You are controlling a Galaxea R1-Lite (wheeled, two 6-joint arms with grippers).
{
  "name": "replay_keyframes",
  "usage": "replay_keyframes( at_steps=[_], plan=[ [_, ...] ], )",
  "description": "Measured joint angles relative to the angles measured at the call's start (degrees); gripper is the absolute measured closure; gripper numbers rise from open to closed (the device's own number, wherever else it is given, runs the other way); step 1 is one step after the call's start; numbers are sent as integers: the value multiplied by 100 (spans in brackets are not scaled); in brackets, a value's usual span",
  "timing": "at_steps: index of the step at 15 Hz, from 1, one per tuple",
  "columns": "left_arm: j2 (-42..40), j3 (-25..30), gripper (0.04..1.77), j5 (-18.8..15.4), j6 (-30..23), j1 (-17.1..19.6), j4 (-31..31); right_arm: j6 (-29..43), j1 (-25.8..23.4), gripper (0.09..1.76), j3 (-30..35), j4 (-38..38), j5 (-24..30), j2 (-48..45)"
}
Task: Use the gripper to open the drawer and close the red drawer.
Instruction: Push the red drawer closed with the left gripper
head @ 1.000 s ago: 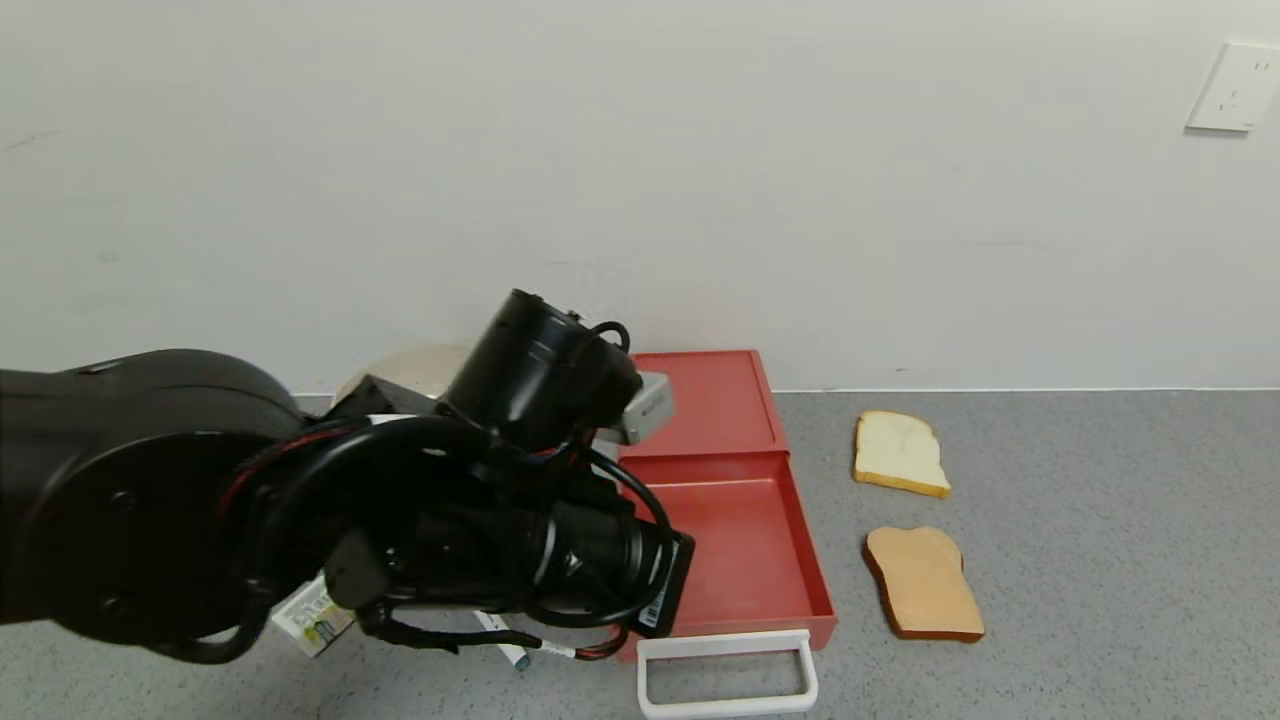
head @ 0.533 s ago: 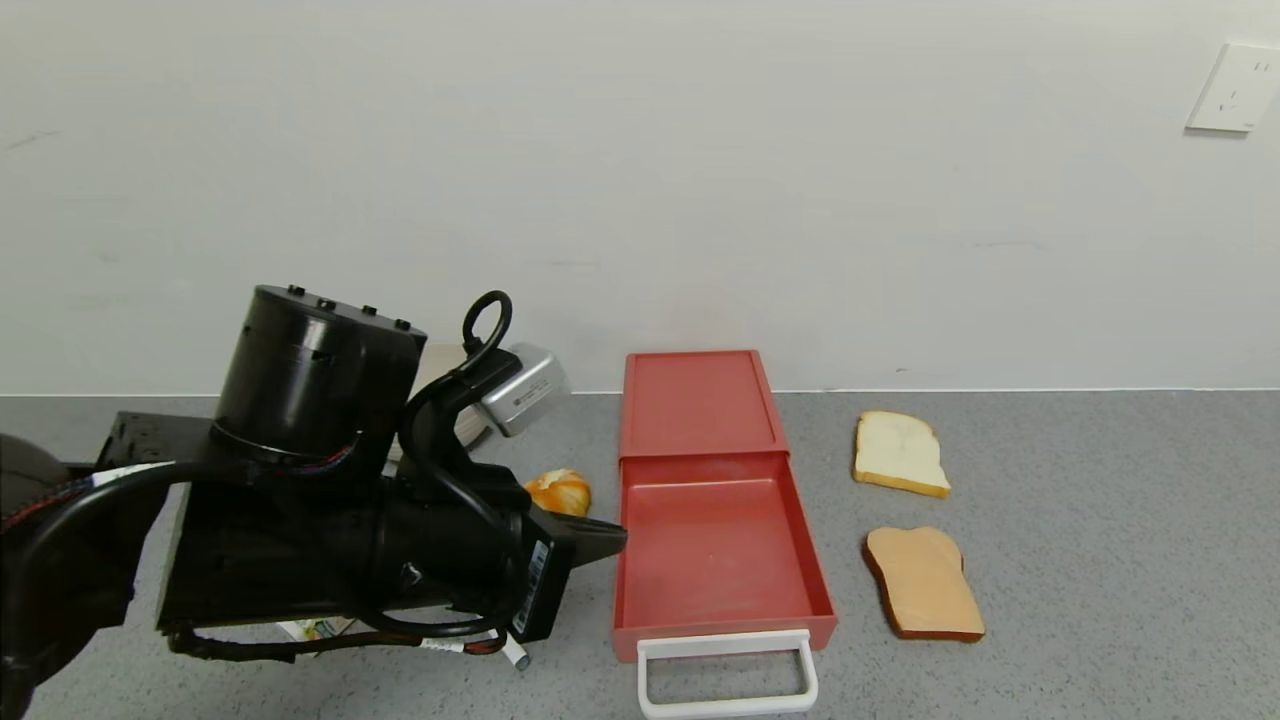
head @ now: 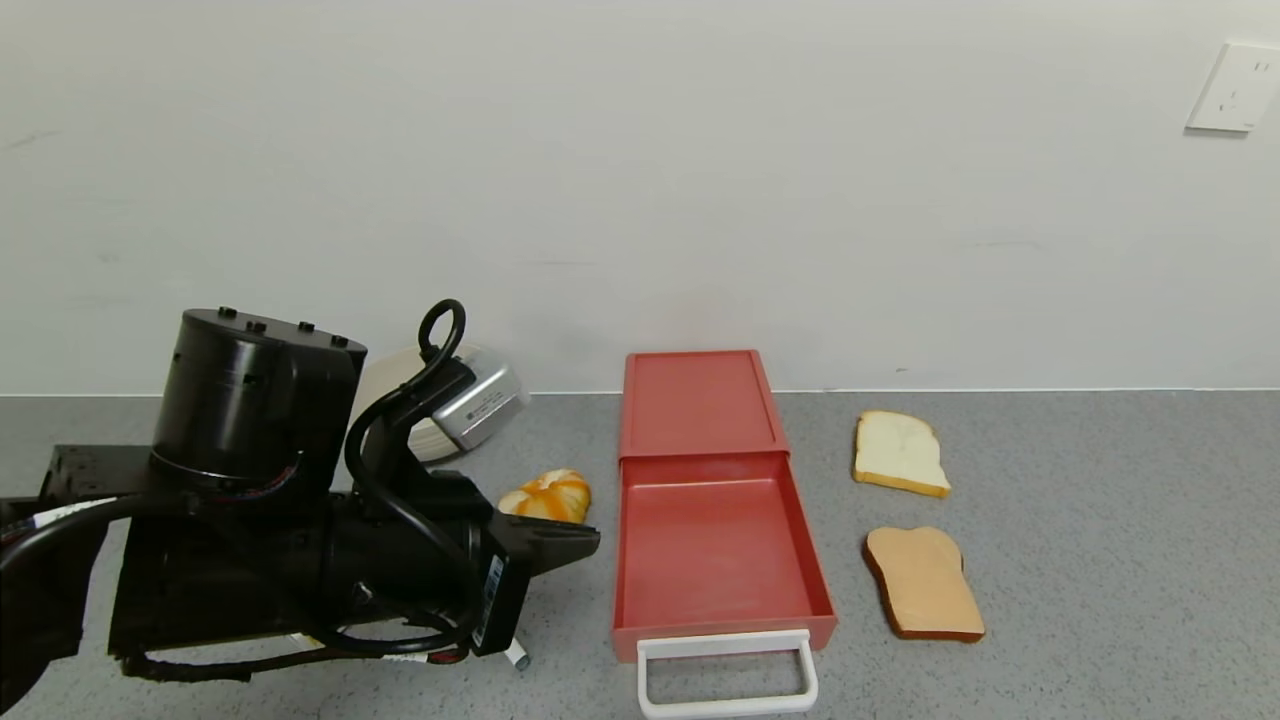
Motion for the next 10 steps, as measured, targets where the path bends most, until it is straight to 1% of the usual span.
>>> replay_keyframes(
  at_steps=[10],
  plan=[
    [-11, 7, 170, 0, -11, -2, 2, 0, 0, 14, 0, 0, 0, 0]
  ],
)
